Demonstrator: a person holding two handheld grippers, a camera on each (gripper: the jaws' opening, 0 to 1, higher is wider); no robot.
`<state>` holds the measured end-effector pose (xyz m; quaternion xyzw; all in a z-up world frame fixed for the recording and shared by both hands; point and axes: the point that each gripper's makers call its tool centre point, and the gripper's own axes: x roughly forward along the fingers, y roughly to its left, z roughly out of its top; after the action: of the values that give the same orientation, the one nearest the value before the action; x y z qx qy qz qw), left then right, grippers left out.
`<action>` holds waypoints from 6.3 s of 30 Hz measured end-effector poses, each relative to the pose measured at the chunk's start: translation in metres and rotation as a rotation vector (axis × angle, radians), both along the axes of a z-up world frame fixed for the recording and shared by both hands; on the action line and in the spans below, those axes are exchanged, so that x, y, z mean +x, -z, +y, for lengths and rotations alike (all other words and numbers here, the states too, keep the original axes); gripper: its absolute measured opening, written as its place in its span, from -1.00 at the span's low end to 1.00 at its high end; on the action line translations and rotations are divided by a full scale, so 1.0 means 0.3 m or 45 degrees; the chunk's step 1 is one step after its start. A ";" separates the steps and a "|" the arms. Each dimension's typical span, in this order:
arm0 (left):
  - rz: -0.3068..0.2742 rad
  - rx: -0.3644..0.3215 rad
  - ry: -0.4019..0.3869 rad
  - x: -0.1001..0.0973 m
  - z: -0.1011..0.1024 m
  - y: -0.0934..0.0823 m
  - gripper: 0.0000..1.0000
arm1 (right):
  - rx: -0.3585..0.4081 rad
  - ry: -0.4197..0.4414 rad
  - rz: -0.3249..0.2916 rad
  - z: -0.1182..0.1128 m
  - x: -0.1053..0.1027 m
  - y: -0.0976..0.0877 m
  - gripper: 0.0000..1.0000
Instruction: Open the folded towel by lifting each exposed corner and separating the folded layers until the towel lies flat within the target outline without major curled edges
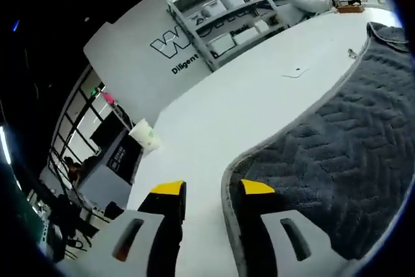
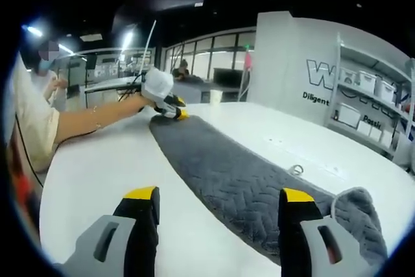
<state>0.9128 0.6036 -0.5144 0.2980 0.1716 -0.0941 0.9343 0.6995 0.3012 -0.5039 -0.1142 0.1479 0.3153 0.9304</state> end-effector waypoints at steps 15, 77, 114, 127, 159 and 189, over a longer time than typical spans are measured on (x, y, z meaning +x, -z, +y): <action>0.079 -0.450 0.296 -0.252 -0.198 -0.090 0.99 | -0.015 0.016 0.001 -0.014 0.006 0.008 0.48; 0.219 -0.611 0.748 -0.554 -0.514 -0.051 0.96 | -0.272 0.626 0.009 -0.587 0.090 0.071 -1.00; 0.179 -0.578 0.696 -0.523 -0.473 -0.062 0.93 | -0.691 1.113 -0.120 -1.174 0.164 -0.138 -1.00; 0.189 -0.575 0.689 -0.519 -0.466 -0.052 0.93 | -0.746 1.143 0.083 -1.357 0.243 0.042 -1.00; 0.175 -0.631 0.674 -0.513 -0.433 -0.084 0.99 | -0.640 1.192 0.172 -1.212 0.061 -0.015 0.99; 0.035 -0.648 0.465 -0.411 -0.266 -0.153 0.96 | -0.139 0.423 0.096 -0.434 0.035 0.008 0.99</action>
<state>0.7896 0.5236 -0.4683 0.0791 0.0988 -0.3044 0.9441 0.7100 0.1712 -0.5062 -0.1265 0.2164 0.1526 0.9560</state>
